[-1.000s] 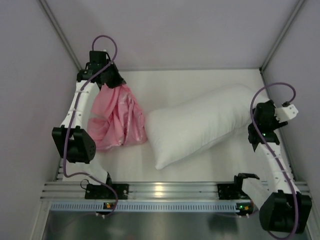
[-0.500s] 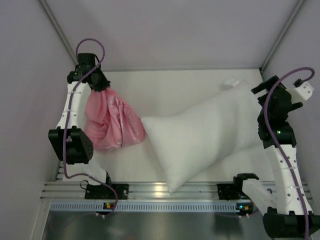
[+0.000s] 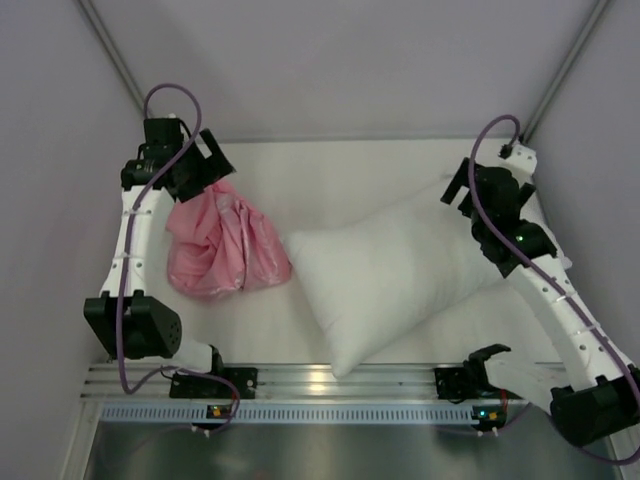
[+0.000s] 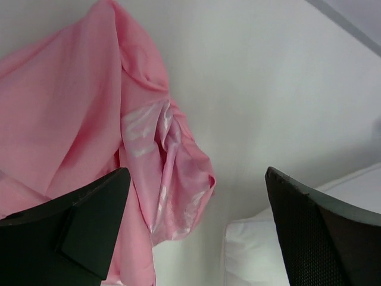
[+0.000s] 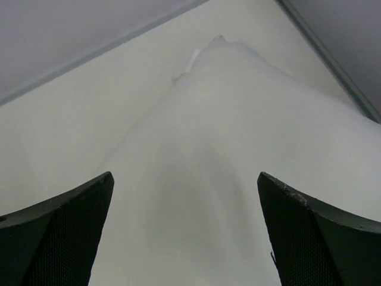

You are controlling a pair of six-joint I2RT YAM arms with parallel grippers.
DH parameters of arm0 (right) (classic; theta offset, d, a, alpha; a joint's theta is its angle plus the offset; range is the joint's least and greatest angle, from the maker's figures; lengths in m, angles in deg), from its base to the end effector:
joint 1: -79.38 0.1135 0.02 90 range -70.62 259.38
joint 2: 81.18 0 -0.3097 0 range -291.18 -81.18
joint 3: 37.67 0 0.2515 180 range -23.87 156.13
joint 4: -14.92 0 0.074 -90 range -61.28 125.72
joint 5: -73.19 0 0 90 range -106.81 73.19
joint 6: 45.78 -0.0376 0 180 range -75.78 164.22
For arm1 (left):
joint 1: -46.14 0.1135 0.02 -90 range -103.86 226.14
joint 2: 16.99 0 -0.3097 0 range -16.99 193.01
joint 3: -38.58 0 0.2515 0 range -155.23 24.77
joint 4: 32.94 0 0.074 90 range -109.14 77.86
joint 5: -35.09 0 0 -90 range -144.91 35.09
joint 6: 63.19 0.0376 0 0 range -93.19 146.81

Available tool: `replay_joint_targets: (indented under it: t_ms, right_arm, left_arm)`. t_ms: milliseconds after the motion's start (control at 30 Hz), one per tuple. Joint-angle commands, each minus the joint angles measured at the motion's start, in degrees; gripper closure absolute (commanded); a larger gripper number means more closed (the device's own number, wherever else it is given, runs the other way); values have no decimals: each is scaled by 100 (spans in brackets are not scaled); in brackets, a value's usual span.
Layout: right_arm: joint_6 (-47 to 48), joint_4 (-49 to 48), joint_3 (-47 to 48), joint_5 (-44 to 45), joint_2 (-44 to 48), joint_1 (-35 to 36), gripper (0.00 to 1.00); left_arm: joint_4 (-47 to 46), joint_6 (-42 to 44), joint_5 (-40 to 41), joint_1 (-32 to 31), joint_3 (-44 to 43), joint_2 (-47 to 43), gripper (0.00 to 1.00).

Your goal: Remove the pillowcase from the pillow

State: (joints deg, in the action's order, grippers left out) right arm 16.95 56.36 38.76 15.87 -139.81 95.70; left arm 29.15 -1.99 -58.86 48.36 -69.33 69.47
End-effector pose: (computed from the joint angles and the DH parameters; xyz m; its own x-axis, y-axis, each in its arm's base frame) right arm 0.1929 0.0353 0.4124 -0.2329 0.3336 -0.9135 0.3880 0.8932 0.2273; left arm 0.3194 0.0098 0.4420 -0.5769 -0.5033 -0.6433 -0.3016 0.8632 -0.4049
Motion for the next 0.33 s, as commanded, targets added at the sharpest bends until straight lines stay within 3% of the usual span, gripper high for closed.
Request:
replay_joint_targets:
  t_ms: [0,300]
  right_arm:
    - [336,277,22,9,-34,538,1]
    - [345,392,-576,-96,281,1119,1]
  left_arm:
    - [66,-126,-588,-2,487,-462,1]
    - [-302,-267,-1713,-46,1921,-1999,1]
